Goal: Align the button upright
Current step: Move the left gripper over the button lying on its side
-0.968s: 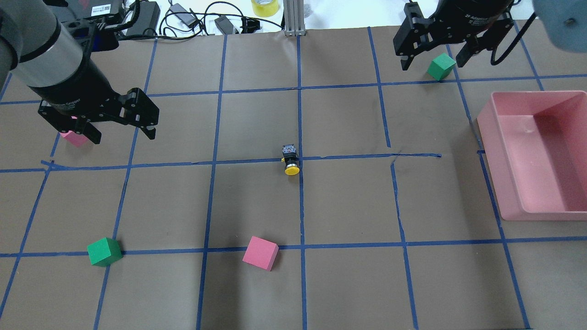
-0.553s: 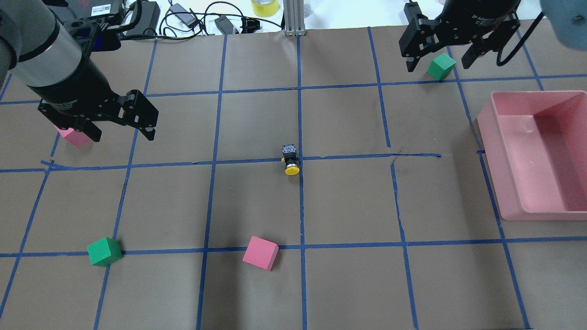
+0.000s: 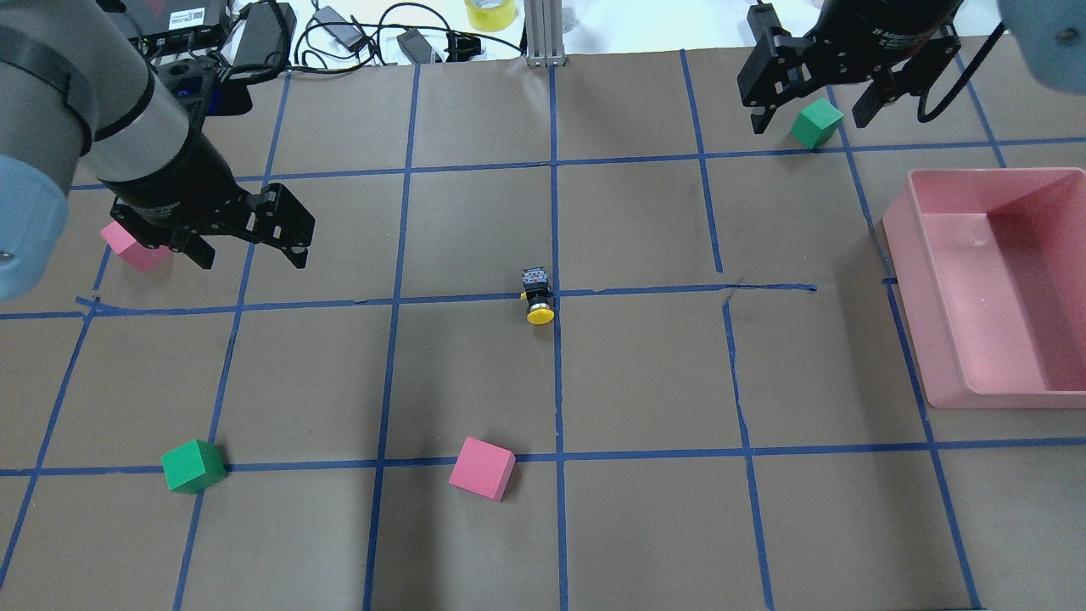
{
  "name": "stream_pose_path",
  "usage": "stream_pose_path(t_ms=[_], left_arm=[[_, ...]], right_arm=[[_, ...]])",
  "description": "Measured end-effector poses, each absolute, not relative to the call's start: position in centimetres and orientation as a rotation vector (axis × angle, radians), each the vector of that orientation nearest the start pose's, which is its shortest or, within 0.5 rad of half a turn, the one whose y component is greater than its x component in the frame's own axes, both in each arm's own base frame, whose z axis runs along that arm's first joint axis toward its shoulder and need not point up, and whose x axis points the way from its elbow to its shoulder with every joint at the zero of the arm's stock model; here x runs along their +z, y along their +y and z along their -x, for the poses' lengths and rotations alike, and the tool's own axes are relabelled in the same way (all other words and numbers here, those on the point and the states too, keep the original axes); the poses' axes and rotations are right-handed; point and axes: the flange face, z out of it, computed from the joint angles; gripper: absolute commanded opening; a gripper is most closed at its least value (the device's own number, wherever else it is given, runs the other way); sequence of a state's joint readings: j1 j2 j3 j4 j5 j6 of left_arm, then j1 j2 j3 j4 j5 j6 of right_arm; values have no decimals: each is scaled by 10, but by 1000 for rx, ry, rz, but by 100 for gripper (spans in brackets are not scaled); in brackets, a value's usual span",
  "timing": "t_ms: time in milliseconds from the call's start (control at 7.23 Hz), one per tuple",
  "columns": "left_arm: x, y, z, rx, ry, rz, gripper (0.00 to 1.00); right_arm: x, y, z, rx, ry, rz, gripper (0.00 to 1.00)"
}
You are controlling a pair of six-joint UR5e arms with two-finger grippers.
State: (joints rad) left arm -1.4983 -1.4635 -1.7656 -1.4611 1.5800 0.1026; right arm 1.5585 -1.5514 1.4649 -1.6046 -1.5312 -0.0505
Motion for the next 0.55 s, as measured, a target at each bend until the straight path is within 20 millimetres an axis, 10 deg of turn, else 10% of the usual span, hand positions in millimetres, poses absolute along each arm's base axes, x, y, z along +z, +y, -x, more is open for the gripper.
stream_pose_path(t_ms=[553], left_arm=[[398, -467, 133, -257, 3204, -120, 100]], right_arm=[[535, -511, -131, -187, 3103, 63, 100]])
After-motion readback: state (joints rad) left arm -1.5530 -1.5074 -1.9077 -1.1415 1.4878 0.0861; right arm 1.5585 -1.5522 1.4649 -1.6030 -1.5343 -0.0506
